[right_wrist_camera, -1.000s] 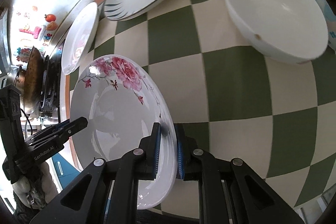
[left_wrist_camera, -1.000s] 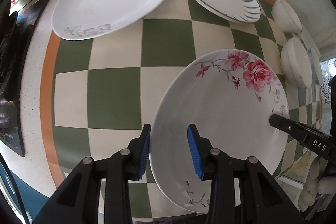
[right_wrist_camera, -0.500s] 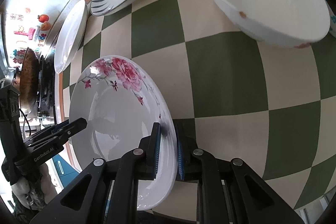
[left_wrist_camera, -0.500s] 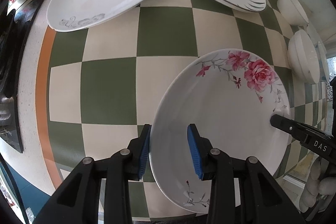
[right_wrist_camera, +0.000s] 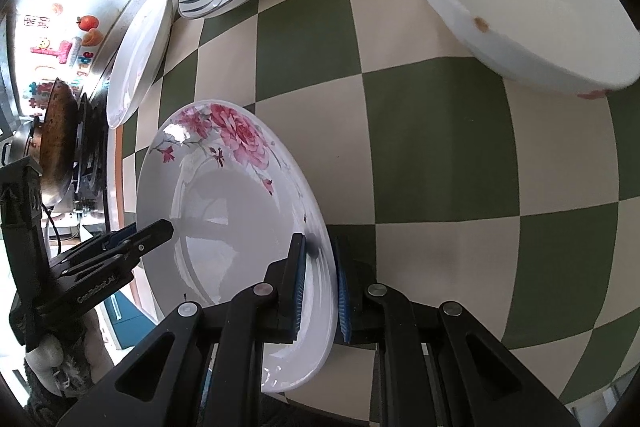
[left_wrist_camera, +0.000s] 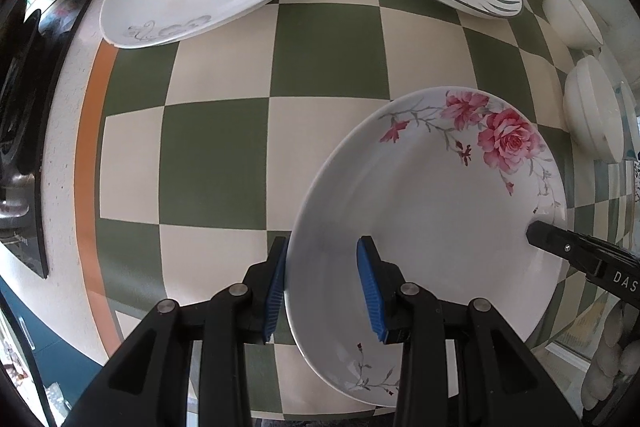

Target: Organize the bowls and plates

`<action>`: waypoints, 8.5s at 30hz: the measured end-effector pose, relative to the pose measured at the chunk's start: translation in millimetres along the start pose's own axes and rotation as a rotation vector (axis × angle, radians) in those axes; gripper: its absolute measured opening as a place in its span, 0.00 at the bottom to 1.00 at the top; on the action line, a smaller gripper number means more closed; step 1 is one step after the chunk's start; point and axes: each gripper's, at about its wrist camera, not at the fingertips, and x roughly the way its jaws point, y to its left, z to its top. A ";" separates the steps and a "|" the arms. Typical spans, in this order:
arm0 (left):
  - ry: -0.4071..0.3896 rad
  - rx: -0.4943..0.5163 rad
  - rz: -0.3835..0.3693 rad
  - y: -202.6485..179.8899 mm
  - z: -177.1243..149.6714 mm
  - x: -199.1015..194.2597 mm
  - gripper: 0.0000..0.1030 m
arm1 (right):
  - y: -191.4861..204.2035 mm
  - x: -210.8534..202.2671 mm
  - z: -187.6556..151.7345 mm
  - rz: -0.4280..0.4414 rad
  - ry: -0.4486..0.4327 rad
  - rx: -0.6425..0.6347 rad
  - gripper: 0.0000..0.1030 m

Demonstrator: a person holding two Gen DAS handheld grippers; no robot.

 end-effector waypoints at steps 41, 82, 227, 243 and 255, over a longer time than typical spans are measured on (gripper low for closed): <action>-0.086 -0.434 -0.188 204.6 145.7 9.7 0.27 | 228.3 83.9 277.1 -0.101 0.022 -0.326 0.20; -0.113 -0.056 -0.206 49.7 29.7 -82.8 0.23 | 79.0 -91.6 50.7 0.019 -0.183 -0.093 0.13; -0.137 -0.068 -0.152 4.3 -33.6 -75.0 0.13 | 51.1 -96.3 -2.6 -0.080 -0.108 -0.201 0.10; -0.047 -0.019 -0.114 4.1 -45.9 -20.4 0.13 | 28.1 -45.7 -31.6 -0.116 -0.102 -0.095 0.10; -0.037 0.009 -0.084 -4.4 -41.7 -10.7 0.13 | 30.2 -38.8 -25.1 -0.155 -0.104 -0.097 0.10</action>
